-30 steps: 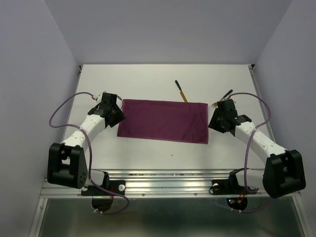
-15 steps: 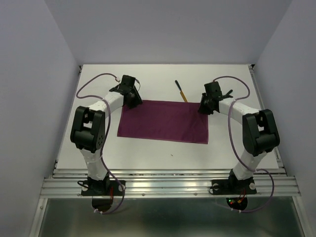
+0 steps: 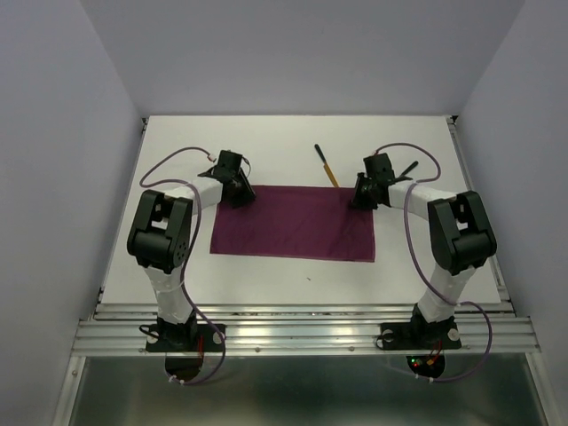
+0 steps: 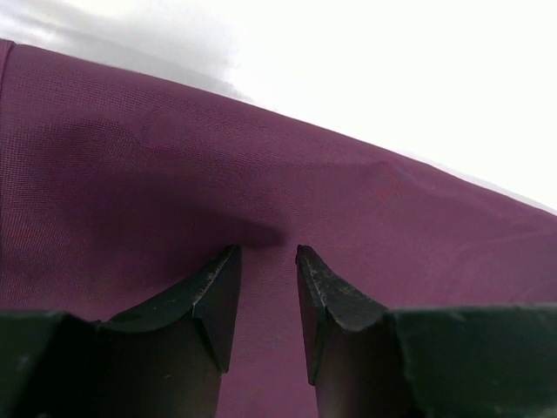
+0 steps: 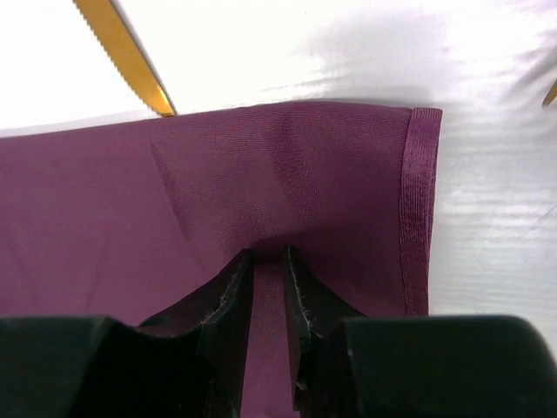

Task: Fold the napkin into a case and place the utensils inside
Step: Move the rectangle-folded napkin to the center of the board.

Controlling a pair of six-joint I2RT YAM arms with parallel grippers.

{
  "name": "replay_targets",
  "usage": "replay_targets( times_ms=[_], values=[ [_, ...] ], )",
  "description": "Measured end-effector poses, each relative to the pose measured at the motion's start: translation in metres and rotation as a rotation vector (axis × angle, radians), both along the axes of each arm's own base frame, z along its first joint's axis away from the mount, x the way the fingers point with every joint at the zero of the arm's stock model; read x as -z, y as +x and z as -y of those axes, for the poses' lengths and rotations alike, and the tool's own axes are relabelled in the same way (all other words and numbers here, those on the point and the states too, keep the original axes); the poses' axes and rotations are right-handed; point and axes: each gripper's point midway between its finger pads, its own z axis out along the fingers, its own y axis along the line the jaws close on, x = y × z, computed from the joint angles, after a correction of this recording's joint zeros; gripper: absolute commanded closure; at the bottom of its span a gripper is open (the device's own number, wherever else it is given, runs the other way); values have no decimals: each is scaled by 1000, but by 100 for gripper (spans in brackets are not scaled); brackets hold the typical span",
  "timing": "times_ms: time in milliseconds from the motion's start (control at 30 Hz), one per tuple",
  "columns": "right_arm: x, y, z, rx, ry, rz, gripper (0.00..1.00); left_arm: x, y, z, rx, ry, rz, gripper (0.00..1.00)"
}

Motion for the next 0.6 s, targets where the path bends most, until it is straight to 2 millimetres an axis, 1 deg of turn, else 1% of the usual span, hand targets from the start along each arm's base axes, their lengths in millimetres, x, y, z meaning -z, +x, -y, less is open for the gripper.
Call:
replay_targets(
  times_ms=[33, 133, 300, 333, 400, 467, 533, 600],
  values=[
    [0, -2, -1, -5, 2, 3, 74, -1, -2, 1, 2, -10, 8, 57],
    [1, -17, -3, -17, 10, 8, 73, 1, -22, -4, 2, -20, 0, 57],
    [1, -51, -3, -37, 23, -14, 73, 2, -59, -14, 0, -15, -25, 57],
    [2, -55, -3, -38, 22, -20, 73, 2, -69, -17, 0, -10, -40, 57],
    [2, -65, -1, -39, 17, -33, 72, 1, -80, -20, 2, 0, -59, 57],
    [1, -69, 1, -37, 6, -43, 71, 1, -90, -22, 5, 14, -88, 57],
    [-4, -71, 3, -34, -2, -41, 71, -2, -95, -21, 11, 26, -98, 57],
    [-14, -68, 0, -34, 0, -23, 70, -8, -94, -16, 26, 32, -99, 57]
  ],
)
